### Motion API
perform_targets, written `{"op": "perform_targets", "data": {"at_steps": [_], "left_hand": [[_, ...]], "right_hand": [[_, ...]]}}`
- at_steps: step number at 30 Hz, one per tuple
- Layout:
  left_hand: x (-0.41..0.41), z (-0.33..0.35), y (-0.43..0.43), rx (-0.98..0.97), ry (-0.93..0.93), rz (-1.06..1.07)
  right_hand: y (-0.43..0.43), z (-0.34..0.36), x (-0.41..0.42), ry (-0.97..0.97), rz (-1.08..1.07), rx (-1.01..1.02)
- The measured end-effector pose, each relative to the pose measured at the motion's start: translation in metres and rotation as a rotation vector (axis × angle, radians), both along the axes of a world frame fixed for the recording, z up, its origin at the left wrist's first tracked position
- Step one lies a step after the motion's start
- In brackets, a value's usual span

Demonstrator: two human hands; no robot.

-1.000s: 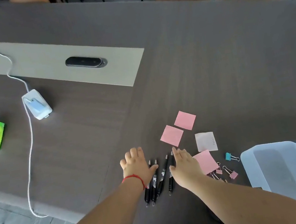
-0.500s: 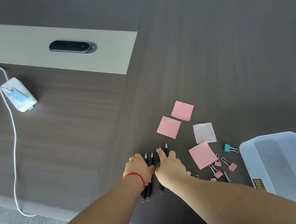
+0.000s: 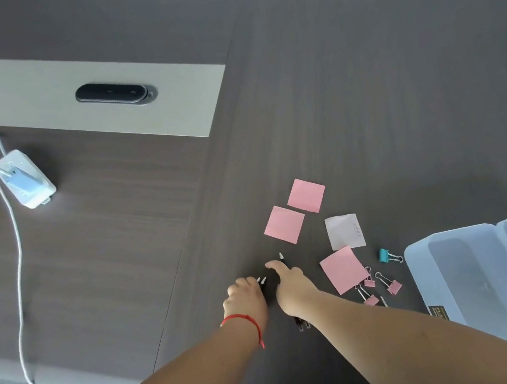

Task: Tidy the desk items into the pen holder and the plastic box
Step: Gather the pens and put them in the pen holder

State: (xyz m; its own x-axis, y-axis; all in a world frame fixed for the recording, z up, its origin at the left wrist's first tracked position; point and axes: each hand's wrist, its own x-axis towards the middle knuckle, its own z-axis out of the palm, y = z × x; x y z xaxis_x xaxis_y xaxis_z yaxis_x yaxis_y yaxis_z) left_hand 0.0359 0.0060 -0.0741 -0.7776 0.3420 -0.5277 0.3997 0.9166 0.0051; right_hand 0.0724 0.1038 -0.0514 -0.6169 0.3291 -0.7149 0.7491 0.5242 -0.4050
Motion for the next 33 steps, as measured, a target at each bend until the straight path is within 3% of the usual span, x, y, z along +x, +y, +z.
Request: {"op": "perform_targets", "data": {"at_steps": [4, 7, 8, 12, 16, 18, 21, 26, 29, 33], "left_hand": [[0.008, 0.0, 0.003, -0.027, -0.068, -0.122], [-0.001, 0.017, 0.018, -0.059, -0.163, -0.003], [-0.004, 0.023, 0.023, -0.041, -0.118, -0.006], [-0.023, 0.064, 0.056, 0.155, -0.291, 0.112], [-0.023, 0.106, 0.092, 0.416, -0.776, 0.453], [-0.011, 0.128, 0.107, 0.469, -0.838, 0.386], [0.017, 0.156, 0.125, 0.393, -0.975, 0.236], [0.071, 0.15, 0.149, 0.128, -1.024, -0.003], [0.095, 0.132, 0.151, -0.016, -1.131, 0.079], [0.114, 0.108, 0.151, -0.131, -1.133, 0.188]], "right_hand": [[0.016, 0.024, 0.003, 0.084, -0.055, -0.112], [0.03, 0.039, 0.007, 0.093, -0.213, -0.261], [0.036, 0.045, 0.008, 0.102, -0.29, -0.32], [0.072, 0.083, 0.017, 0.169, -0.459, -0.527], [0.115, 0.127, 0.041, 0.23, -0.569, -0.629], [0.134, 0.14, 0.061, 0.24, -0.649, -0.664], [0.15, 0.156, 0.096, 0.252, -0.722, -0.694], [0.153, 0.16, 0.161, 0.161, -0.735, -0.686], [0.147, 0.148, 0.194, 0.037, -0.663, -0.662], [0.134, 0.128, 0.217, -0.104, -0.538, -0.657]]}}
